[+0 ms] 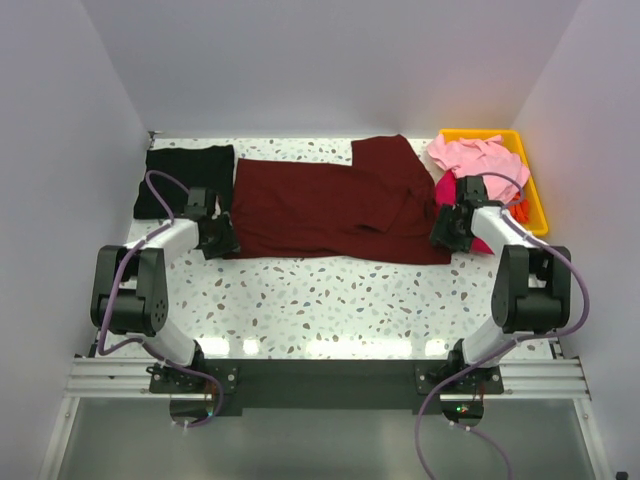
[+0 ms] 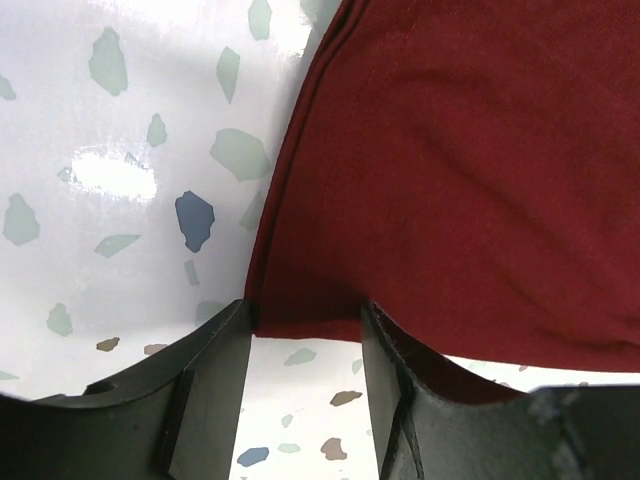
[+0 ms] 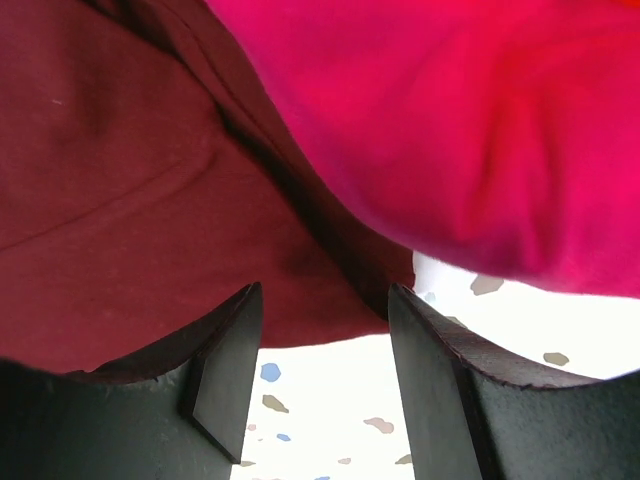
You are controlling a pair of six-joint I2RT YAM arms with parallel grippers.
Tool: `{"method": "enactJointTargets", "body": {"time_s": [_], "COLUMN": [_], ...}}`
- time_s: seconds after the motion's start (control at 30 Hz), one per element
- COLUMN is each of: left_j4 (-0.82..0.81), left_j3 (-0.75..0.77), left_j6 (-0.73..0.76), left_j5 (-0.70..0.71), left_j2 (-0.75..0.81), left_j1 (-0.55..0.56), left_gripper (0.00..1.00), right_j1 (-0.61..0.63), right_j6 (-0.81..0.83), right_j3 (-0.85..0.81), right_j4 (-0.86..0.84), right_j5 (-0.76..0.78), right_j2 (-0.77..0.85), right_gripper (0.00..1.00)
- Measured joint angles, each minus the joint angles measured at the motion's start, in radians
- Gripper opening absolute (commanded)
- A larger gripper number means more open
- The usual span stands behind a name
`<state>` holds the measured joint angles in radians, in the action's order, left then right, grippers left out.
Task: Fold and stack the t-shirts
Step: Fold the tshirt
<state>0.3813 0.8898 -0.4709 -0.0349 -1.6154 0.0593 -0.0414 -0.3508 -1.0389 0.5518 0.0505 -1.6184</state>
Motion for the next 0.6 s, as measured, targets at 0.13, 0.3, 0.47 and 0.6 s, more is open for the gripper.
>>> {"method": "enactJointTargets", "body": {"time_s": [0.13,0.3,0.47,0.6], "left_j4": [0.0,0.0,0.0,-0.007], "left_j3": [0.0,-0.005,-0.006,-0.006], "left_j6": [0.0,0.001,0.0,0.0], "left_j5": [0.008,0.037,0.059,0.069], "left_j2": [0.0,0.0,-0.002,-0.007], "left_j1": [0.002,0.007,0.014,0.016], "left_gripper": [0.44,0.34,0.23,0.01], "right_j1": [0.0,0.0,0.0,0.0], "right_j6": [0.001,0.001,0.001,0.005], "right_j3": [0.016,0.017,0.017,0.019], "right_j4": [-0.01,-0.025,-0.036,-0.045], "right_j5": [-0.014,-0.019,-0.019,-0.019], "right_j2": [-0.031,-0.049,-0.062,-0.074], "right_gripper": [0.55,0.54,0.53,0.36]}}
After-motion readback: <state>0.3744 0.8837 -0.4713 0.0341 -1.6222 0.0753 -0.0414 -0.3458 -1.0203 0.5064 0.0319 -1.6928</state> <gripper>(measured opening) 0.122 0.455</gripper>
